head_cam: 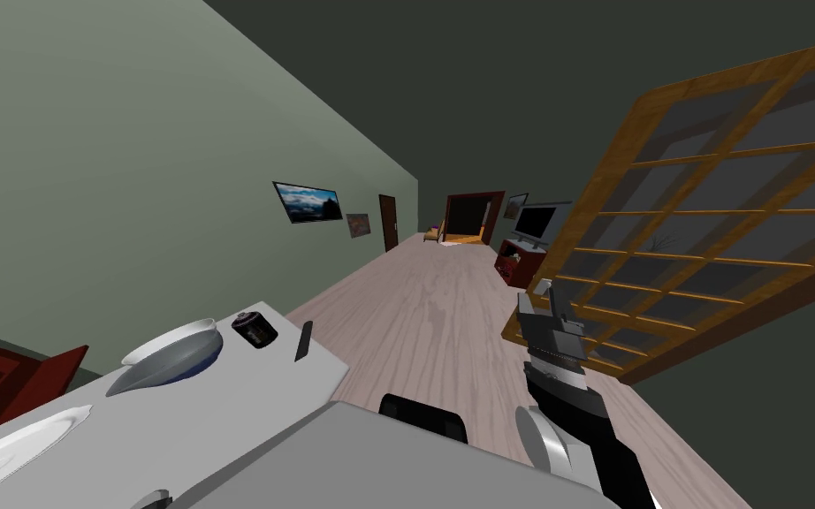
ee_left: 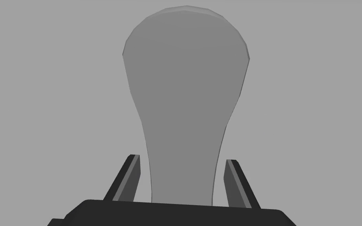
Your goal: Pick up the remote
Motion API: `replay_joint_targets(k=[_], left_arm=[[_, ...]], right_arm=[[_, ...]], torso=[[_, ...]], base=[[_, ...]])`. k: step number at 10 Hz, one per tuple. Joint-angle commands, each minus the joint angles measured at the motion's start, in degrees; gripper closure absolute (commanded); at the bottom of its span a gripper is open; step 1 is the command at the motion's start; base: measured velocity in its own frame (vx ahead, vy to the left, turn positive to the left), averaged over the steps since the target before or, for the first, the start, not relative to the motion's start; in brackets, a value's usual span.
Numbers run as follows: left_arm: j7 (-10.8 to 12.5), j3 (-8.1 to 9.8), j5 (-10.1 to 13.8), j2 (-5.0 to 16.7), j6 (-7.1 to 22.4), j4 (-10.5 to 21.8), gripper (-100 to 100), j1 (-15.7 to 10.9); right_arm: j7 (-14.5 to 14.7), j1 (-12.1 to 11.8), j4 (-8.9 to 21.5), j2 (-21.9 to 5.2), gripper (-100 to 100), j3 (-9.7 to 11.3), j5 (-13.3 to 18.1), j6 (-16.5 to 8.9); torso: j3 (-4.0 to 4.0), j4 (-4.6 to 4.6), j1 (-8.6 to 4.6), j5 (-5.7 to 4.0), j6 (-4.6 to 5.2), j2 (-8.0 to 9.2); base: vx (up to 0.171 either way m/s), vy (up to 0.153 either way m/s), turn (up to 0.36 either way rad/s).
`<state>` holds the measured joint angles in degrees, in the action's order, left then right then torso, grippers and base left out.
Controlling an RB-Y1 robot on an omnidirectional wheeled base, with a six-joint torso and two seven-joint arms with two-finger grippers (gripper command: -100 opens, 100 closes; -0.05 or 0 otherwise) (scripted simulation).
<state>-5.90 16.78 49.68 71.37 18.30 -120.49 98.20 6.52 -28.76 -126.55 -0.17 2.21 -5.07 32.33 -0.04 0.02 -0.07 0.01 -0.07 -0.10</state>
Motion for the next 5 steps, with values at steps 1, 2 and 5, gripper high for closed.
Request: replay_joint_targets(k=[1,2,5], left_arm=[[0.00,0.00,0.00,0.00,0.00,0.00,100,0.00],[-0.01,0.00,-0.01,0.01,-0.01,-0.01,100,0.00],[-0.08,2.04,0.81,0.44,-0.25,-1.05,100,2.17]], right_arm=[[0.00,0.00,0.00,0.00,0,0.00,0.00,0.00],[0.00,0.00,0.00,0.00,0,0.00,0.00,0.00],[0.00,0.00,0.00,0.00,0,0.00,0.00,0.00]], torso=[[0.00,0.00,0.00,0.00,0.00,0.00],[0.00,0.00,0.00,-0.01,0.00,0.00],[-0.01,-0.01,0.00,0.00,-0.01,-0.01]], base=[[0.000,0.000,0.000],[0.000,0.000,0.000],[-0.001,0.000,0.007]])
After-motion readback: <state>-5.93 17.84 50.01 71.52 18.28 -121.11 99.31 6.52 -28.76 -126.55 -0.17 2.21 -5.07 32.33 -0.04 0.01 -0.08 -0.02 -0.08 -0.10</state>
